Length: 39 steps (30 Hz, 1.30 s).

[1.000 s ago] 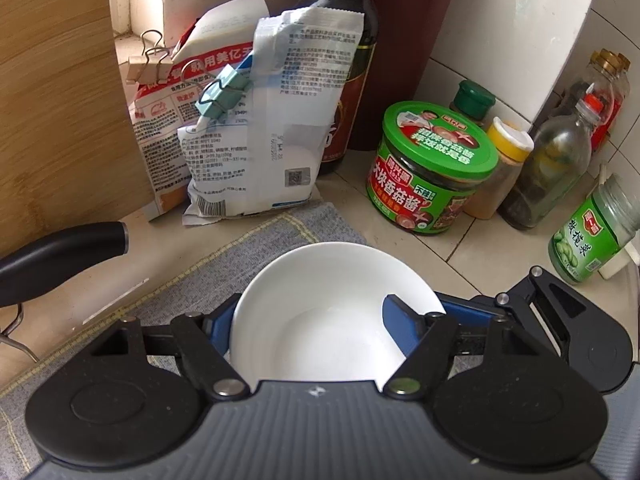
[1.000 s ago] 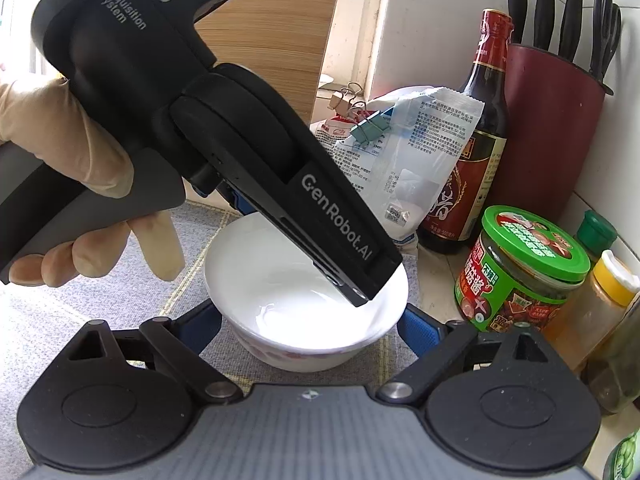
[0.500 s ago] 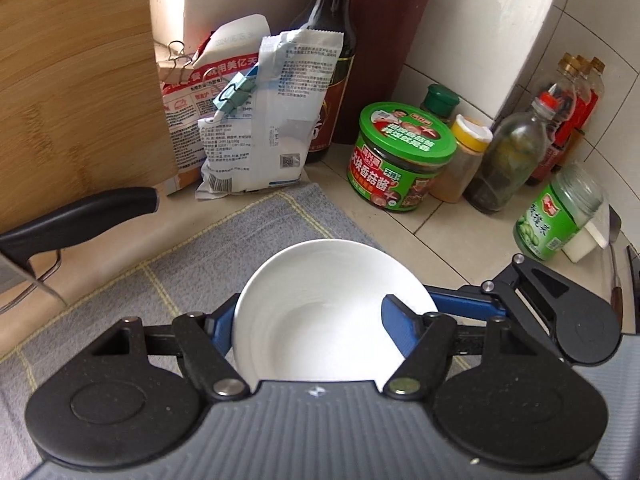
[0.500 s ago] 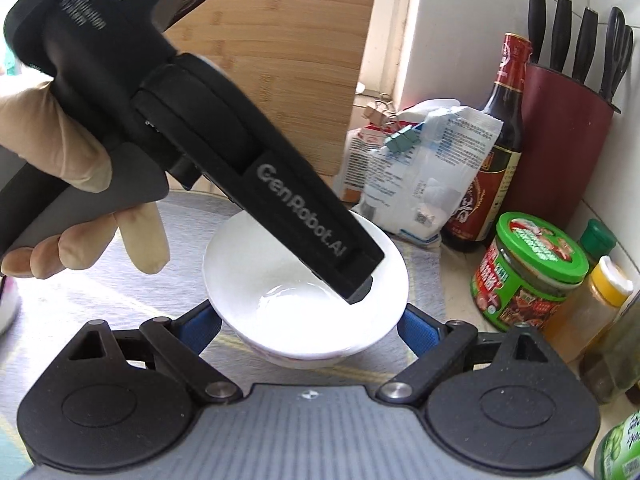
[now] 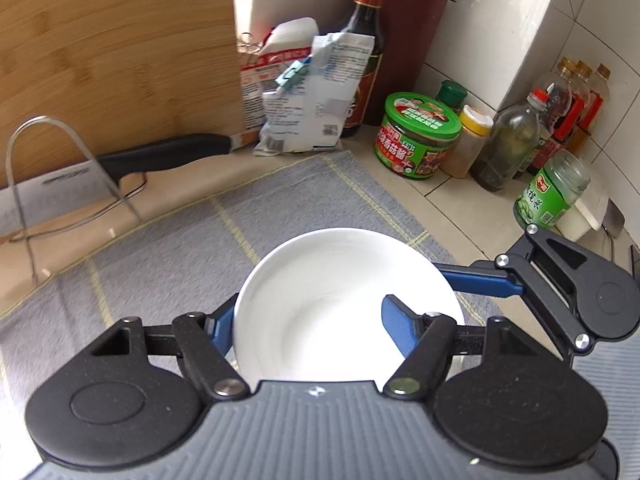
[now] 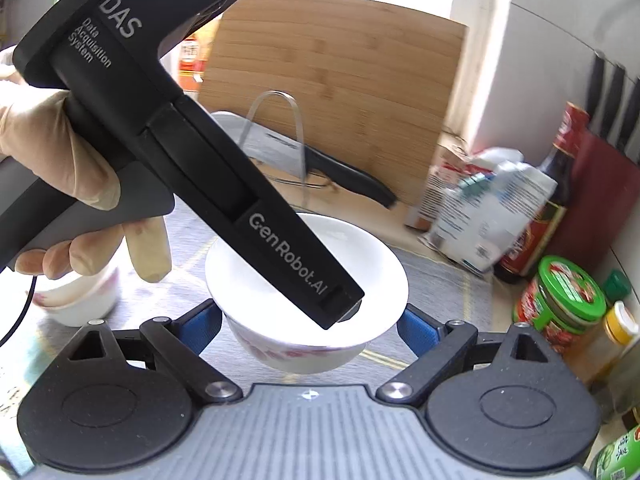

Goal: Organize plates and bowls
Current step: 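Carry the bowl with the left gripper and lower it over the bowl stack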

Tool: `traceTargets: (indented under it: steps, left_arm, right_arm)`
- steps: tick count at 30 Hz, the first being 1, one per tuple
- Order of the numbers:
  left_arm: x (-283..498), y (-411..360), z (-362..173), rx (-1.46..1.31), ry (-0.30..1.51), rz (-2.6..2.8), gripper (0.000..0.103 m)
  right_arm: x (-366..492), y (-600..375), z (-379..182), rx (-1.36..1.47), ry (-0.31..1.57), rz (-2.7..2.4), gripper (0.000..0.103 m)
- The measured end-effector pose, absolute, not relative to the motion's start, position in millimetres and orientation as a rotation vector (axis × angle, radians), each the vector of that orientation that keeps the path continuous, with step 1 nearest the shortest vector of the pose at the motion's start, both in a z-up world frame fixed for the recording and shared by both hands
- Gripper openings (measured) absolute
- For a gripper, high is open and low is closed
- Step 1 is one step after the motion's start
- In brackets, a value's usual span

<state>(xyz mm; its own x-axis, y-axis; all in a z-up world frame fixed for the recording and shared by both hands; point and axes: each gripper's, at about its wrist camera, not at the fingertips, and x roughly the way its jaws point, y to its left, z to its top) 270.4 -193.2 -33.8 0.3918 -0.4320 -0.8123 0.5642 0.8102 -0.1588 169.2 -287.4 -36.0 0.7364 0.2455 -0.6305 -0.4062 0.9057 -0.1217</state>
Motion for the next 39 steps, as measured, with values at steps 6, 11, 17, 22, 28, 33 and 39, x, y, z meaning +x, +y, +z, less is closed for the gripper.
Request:
traceTargets:
  steps: [6, 11, 17, 22, 28, 33, 39]
  left_arm:
    - [254.3, -162.3, -21.9, 0.114, 0.968, -0.597, 0.072]
    - [243.7, -136.5, -14.3, 0.087, 0.959, -0.557, 0.072]
    - [231.3, -107.5, -6.4, 0.059, 0.943, -0.510, 0.072]
    - [222.9, -81.3, -0.9, 0.025, 0.935, -0.463, 0.072]
    - [212.2, -54.2, 4.3, 0.001, 0.923, -0.414, 0.072]
    - [204.0, -35.4, 3.1, -0.022, 0.927, -0.373, 0.072]
    - [196.8, -19.8, -2.0, -0.049, 0.939, -0.347, 0.072]
  right_arm:
    - [160.6, -261.4, -30.3, -0.284, 0.651, 0.418, 0.096]
    - [153.7, -239.8, -23.9, -0.299, 0.637, 0.464, 0.096]
    - [149.5, -214.1, -16.8, -0.320, 0.622, 0.516, 0.096]
    - [147.4, -193.7, -11.9, -0.333, 0.612, 0.560, 0.096]
    - [145.0, -171.2, -8.0, -0.345, 0.602, 0.615, 0.096]
    - [144.0, -153.9, -9.2, -0.352, 0.601, 0.660, 0.096]
    - [141.8, -138.4, -13.5, -0.359, 0.619, 0.701, 0.096]
